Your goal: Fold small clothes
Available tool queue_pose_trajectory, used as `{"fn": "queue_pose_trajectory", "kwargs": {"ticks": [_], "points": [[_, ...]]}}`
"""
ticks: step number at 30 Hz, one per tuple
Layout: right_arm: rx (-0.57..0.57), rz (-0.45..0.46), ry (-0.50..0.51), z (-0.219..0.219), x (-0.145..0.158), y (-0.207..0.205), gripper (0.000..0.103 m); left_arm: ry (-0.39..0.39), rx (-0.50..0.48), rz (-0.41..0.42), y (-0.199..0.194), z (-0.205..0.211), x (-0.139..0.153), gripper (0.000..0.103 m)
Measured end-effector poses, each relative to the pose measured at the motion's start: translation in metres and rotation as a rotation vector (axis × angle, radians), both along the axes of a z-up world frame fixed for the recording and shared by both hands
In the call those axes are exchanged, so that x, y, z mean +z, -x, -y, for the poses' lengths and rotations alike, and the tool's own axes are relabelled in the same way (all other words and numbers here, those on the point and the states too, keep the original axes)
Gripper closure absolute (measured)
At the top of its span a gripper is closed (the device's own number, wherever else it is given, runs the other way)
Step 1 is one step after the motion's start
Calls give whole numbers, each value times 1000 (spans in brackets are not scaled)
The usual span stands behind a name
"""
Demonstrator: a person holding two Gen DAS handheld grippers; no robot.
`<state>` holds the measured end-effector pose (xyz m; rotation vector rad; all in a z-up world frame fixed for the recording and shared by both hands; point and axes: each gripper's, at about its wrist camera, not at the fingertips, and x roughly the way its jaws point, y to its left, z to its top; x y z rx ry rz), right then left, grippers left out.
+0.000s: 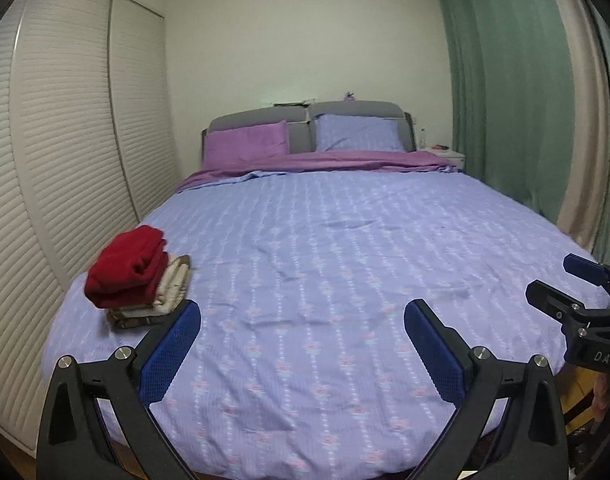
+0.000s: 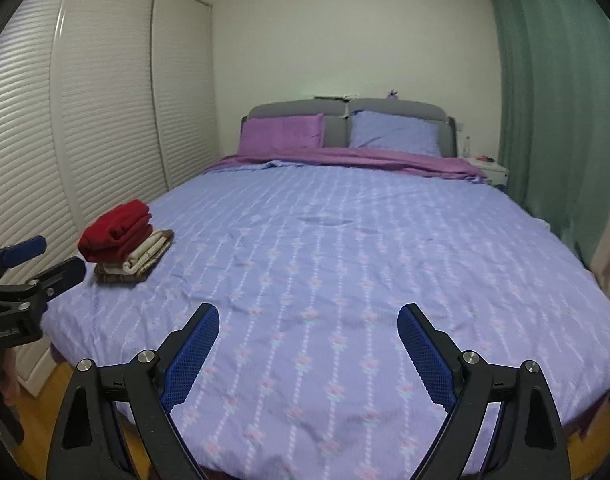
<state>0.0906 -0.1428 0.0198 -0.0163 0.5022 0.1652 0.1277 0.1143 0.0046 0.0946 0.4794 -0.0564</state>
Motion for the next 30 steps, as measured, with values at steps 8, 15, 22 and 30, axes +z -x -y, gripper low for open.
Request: {"fn": "queue_pose_trajectory", "kwargs": {"ticks": [8, 15, 22, 30], "points": [[-57, 48, -12, 35, 12, 44, 11, 40, -61, 11, 33, 32, 1, 0], [-78, 71, -30, 46, 20, 58, 11, 65, -55, 27, 46, 32, 4, 0], [-95, 72, -17, 46, 18, 62, 11, 46, -54, 42, 52, 34, 2, 0], [-96, 73, -4, 46, 18, 61, 11, 55, -50, 41, 52, 33, 2, 0]]}}
